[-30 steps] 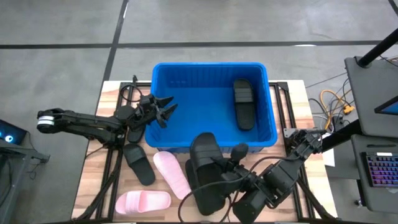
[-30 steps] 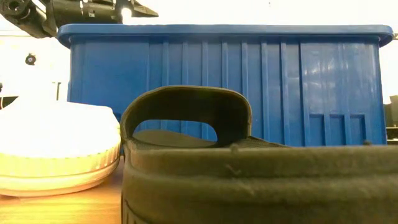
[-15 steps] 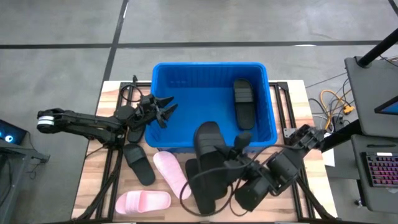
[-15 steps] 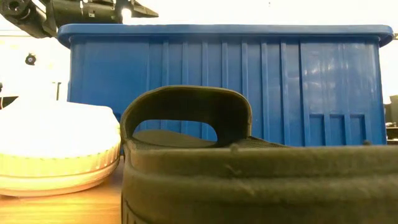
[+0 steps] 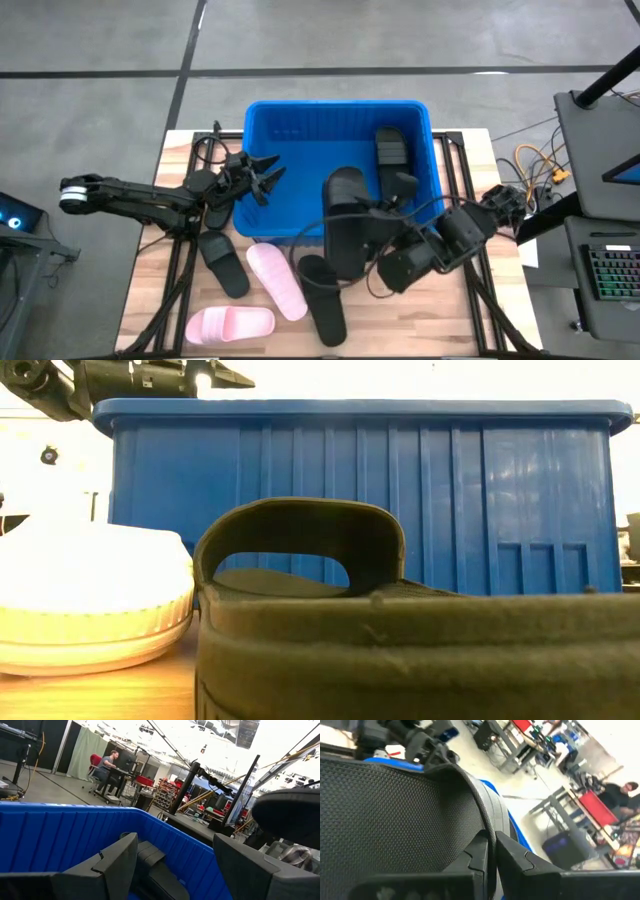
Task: Pick and place slides into bin
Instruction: Put the black slide into the blue bin
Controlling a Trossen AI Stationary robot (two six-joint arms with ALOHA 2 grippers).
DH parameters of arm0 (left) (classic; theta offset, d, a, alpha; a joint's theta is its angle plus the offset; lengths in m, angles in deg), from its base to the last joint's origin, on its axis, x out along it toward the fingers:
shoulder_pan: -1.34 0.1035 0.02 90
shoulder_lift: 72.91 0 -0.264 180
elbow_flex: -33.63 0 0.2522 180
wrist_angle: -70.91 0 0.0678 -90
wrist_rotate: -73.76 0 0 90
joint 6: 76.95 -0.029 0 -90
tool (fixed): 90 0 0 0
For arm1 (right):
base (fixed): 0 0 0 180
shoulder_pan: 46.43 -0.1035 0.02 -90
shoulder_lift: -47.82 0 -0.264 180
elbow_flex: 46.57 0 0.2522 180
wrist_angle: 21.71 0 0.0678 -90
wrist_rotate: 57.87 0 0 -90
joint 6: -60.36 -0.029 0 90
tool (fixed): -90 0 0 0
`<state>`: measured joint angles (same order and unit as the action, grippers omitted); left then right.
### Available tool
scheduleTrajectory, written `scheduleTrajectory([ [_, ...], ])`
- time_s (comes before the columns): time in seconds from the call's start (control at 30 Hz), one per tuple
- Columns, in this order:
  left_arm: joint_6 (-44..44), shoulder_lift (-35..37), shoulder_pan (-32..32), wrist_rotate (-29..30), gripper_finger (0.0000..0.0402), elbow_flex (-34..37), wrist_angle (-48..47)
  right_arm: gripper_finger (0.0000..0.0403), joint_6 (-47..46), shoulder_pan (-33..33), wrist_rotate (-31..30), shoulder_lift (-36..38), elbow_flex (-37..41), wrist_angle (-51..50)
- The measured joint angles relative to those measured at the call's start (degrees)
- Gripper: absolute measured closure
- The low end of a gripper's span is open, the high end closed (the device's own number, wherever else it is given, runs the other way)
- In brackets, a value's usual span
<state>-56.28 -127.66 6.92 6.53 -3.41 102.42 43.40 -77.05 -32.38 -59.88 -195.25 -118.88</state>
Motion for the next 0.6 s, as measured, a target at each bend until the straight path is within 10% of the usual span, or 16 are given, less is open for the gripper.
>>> scheduleTrajectory([
  [0.6, -0.02, 0.00, 0.04, 0.00, 0.0155, 0.00, 0.00, 0.0381, 2.44, 6.91, 6.19, -0.04, 0.43, -2.86],
])
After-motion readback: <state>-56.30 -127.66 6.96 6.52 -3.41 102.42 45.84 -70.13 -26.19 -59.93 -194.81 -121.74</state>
